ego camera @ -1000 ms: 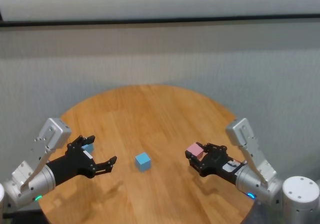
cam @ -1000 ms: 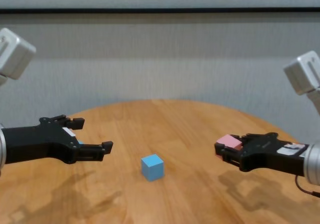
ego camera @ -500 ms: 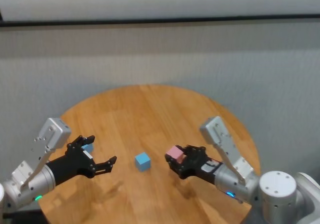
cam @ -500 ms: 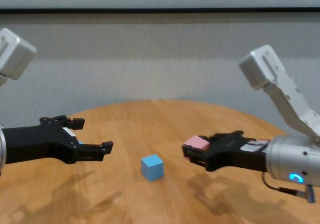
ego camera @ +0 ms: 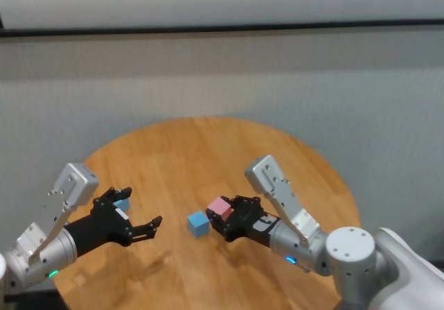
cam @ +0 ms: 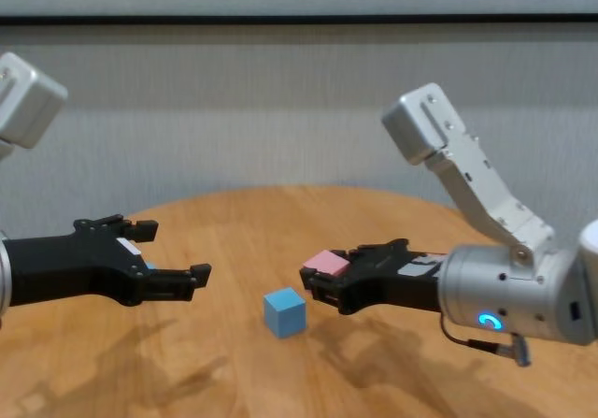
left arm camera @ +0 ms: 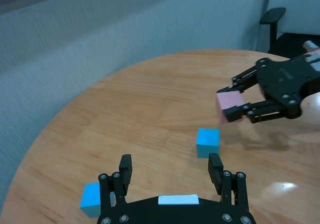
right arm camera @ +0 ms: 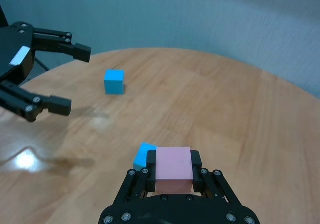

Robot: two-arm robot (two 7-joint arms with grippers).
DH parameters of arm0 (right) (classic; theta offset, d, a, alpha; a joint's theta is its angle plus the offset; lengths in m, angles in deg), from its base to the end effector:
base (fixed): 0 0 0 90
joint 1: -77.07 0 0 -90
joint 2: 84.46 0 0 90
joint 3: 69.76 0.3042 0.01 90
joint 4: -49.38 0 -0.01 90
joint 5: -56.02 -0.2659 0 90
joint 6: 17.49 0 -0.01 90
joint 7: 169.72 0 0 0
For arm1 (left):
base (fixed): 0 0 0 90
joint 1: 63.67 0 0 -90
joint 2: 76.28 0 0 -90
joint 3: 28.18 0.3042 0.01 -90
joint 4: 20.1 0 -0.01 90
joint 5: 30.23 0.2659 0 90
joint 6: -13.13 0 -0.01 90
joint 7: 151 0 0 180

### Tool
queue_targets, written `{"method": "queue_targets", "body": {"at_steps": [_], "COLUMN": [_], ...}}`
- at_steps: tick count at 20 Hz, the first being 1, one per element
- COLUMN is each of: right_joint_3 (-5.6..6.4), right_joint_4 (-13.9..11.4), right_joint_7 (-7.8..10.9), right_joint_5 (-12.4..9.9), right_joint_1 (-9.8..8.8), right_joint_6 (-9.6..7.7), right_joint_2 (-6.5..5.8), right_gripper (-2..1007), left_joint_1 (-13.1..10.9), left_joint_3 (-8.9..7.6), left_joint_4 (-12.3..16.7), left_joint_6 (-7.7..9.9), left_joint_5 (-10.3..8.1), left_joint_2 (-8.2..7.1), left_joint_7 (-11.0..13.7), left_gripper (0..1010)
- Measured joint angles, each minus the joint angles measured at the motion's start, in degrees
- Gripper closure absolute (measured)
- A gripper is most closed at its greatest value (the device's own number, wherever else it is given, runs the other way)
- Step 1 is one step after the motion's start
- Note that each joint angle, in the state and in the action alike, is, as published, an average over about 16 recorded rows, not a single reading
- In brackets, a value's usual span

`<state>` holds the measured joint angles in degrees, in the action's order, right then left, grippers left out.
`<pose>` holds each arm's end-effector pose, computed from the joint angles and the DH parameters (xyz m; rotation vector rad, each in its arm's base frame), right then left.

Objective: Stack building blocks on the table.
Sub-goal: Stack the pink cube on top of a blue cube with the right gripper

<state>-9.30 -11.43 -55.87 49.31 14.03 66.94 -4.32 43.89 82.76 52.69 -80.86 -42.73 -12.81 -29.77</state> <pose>0.4000 0.0426 -0.3154 -0.3616 0.0073 -0.7877 0.3607 0.0899 -0.3015 0.3016 -0.1333 0.8112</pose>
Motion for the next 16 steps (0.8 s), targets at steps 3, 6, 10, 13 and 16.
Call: {"method": "queue_targets", "body": {"at_steps": [3, 6, 10, 13, 16], "right_joint_3": [-0.28, -0.41, -0.45, -0.44, -0.41], "right_joint_4": [2.34, 4.54, 7.17, 8.59, 9.58], "right_joint_7": [-0.32, -0.54, -0.73, -0.84, -0.96], "right_joint_5": [0.57, 1.00, 1.49, 1.85, 2.23], "right_joint_1": [1.23, 2.30, 3.48, 4.08, 4.47], "right_joint_6": [0.49, 1.09, 1.96, 2.50, 2.87], "right_joint_2": [1.55, 2.92, 4.53, 5.41, 6.04], "right_gripper": [635, 635, 635, 634, 634], "left_joint_1": [0.00, 0.00, 0.00, 0.00, 0.00], "left_joint_3": [0.00, 0.00, 0.00, 0.00, 0.00], "left_joint_4": [0.00, 0.00, 0.00, 0.00, 0.00], "left_joint_6": [0.00, 0.00, 0.00, 0.00, 0.00], "left_joint_5": [0.00, 0.00, 0.00, 0.00, 0.00], "left_joint_2": [0.00, 0.00, 0.00, 0.00, 0.00], "left_joint_7": [0.00, 0.00, 0.00, 0.00, 0.00], "left_gripper": [8, 8, 8, 8, 8]}}
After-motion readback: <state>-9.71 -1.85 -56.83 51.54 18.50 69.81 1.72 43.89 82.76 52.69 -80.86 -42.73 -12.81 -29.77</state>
